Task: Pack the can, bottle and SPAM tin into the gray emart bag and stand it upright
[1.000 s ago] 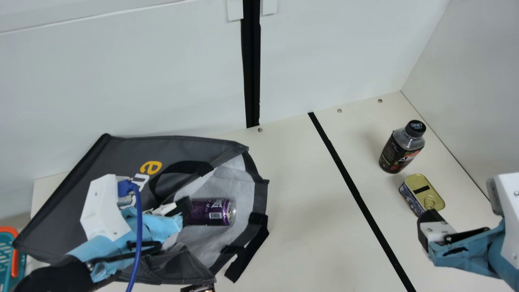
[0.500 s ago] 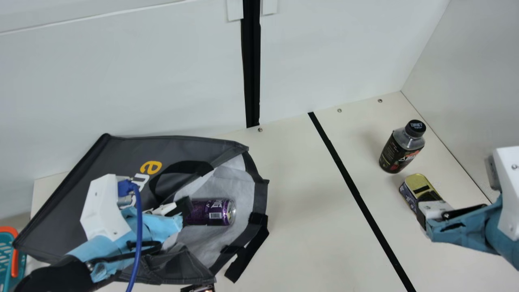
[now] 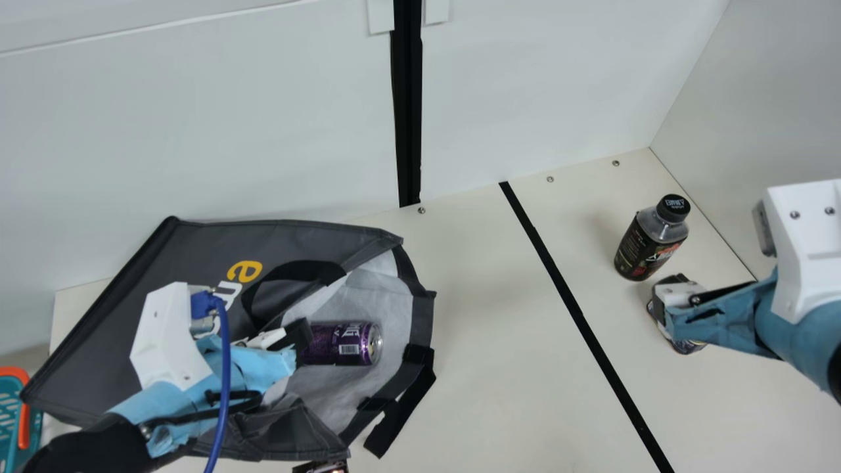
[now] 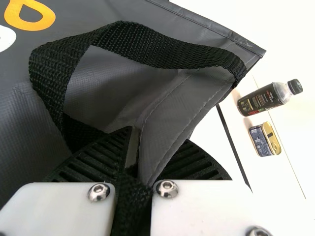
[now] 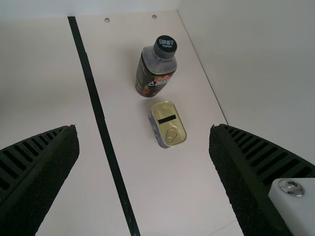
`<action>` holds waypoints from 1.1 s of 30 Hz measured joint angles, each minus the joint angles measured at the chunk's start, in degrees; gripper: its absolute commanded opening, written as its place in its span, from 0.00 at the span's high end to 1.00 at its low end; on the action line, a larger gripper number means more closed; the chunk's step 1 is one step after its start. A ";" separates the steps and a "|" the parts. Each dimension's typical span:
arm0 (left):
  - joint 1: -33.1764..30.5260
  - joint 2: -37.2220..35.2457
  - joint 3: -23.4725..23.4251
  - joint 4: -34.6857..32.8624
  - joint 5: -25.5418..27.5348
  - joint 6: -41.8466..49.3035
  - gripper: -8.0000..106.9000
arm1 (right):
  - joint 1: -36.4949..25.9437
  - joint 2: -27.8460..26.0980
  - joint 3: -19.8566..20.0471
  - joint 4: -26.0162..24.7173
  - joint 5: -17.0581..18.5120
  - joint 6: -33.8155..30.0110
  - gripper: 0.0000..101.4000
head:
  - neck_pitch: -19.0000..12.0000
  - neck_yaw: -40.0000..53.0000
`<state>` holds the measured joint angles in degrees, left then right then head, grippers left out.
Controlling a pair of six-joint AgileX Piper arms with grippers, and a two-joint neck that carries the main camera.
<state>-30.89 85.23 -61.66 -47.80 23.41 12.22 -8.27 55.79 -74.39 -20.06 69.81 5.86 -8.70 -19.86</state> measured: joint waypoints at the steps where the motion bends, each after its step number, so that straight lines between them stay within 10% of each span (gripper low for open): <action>1: 0.00 0.00 0.00 0.00 0.00 0.00 1.00 | 0.32 0.57 -0.39 -0.16 0.00 0.28 0.06 | 0.00 -0.09; 33: 0.00 0.00 0.00 0.00 0.00 0.00 1.00 | -10.00 18.39 -7.93 6.79 -9.59 -6.72 0.06 | 0.00 -0.09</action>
<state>-30.89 85.23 -61.66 -47.80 23.41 12.22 -18.27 74.18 -82.32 -13.28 60.22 -0.86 -8.70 -19.95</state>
